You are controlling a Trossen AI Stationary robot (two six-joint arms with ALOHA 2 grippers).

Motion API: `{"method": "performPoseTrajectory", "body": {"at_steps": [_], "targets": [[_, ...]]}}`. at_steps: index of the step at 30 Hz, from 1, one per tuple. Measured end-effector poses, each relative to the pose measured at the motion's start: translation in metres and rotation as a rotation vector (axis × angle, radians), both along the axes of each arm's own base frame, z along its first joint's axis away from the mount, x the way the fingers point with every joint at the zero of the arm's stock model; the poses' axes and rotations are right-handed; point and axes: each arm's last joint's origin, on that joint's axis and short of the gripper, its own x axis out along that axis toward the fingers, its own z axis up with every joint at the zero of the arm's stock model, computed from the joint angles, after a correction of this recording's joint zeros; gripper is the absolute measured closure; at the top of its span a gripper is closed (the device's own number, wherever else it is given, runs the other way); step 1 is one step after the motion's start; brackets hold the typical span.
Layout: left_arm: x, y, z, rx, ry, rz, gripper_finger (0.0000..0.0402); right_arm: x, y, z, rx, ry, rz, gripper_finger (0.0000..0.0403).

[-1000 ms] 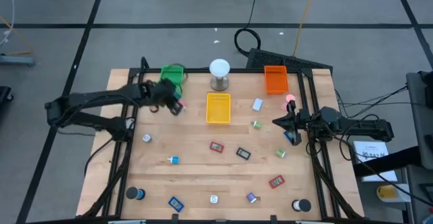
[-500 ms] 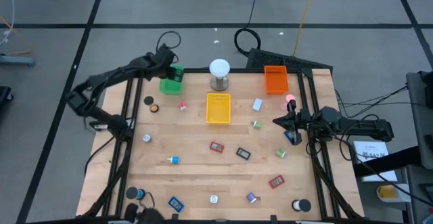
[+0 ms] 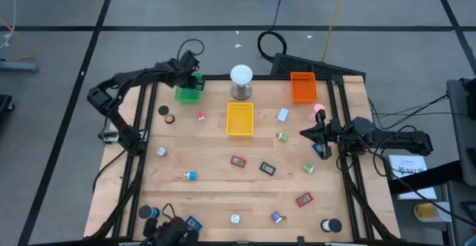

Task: Pick & Place Office items
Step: Put the light blue digital clock into the green bin, then put the top green charger adapter into the yellow bin

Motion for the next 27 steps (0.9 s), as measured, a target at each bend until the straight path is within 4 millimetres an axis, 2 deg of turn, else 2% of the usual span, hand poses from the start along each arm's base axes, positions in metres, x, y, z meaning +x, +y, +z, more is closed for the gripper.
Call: {"method": "performPoseTrajectory", "body": {"at_steps": [5,12,18,23,27], "targets": [[0.005,0.006,-0.014,-0.007,-0.003,0.017,0.0275,0.000,0.000,0.000,0.000,0.000,0.000,0.0399],[0.008,0.010,-0.020,0.001,-0.025,0.039,0.0274,0.000,0.000,0.000,0.000,0.000,0.000,0.0399],[0.009,0.012,-0.026,-0.004,-0.029,0.061,0.0240,0.000,0.000,0.000,0.000,0.000,0.000,0.0399],[0.011,0.010,-0.023,0.016,-0.015,0.024,0.0234,0.000,0.000,0.000,0.000,0.001,0.000,0.0399],[0.012,0.006,-0.010,0.048,-0.026,-0.012,0.0232,0.000,0.000,0.000,0.000,0.000,0.003,0.0399]]}}
